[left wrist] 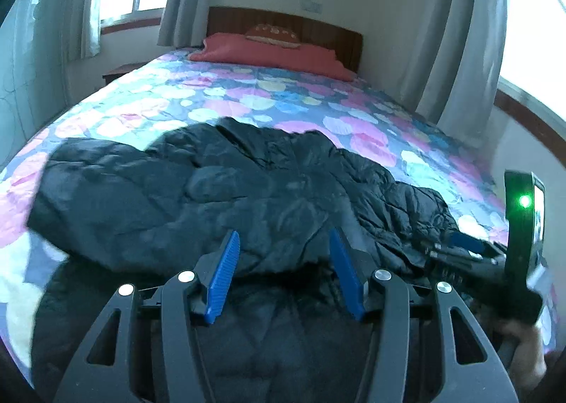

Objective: Fold large clothes

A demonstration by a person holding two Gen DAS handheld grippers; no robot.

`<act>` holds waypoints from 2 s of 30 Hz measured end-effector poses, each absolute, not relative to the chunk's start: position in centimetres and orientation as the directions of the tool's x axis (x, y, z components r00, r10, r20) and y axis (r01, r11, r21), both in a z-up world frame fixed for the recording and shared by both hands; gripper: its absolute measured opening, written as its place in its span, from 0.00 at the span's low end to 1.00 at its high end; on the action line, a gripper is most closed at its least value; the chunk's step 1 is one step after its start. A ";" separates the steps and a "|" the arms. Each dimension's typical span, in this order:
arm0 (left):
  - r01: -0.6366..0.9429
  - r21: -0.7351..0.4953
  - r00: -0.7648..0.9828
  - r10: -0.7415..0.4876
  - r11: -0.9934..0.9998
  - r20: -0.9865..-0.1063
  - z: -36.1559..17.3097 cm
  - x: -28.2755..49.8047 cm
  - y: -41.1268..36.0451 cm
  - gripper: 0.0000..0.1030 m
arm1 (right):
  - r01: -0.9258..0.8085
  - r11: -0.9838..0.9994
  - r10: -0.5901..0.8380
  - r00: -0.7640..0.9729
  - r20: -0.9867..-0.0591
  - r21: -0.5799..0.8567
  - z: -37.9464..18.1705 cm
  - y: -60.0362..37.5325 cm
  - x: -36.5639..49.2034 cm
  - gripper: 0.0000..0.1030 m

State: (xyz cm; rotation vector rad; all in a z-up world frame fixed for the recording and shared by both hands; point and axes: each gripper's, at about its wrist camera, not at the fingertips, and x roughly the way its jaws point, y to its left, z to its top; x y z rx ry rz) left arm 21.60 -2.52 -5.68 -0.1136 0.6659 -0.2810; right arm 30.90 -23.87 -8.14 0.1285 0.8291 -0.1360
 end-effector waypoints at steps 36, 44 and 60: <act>0.054 -0.048 0.768 -0.072 0.997 -0.636 -7.7 28.1 7.2 0.53 | 0.195 0.981 -0.131 0.700 -0.702 0.011 -6.5 -23.6 35.7 0.42; 0.005 -0.044 0.679 -0.036 0.999 -0.734 -11.5 35.3 6.8 0.53 | 0.091 0.995 -0.016 0.597 -0.802 0.048 -12.2 -20.7 42.0 0.43; 0.140 -0.071 0.622 -0.144 0.988 -0.769 -12.6 33.0 1.5 0.54 | -0.004 1.000 0.004 0.609 -0.793 0.002 -12.7 -15.8 39.6 0.45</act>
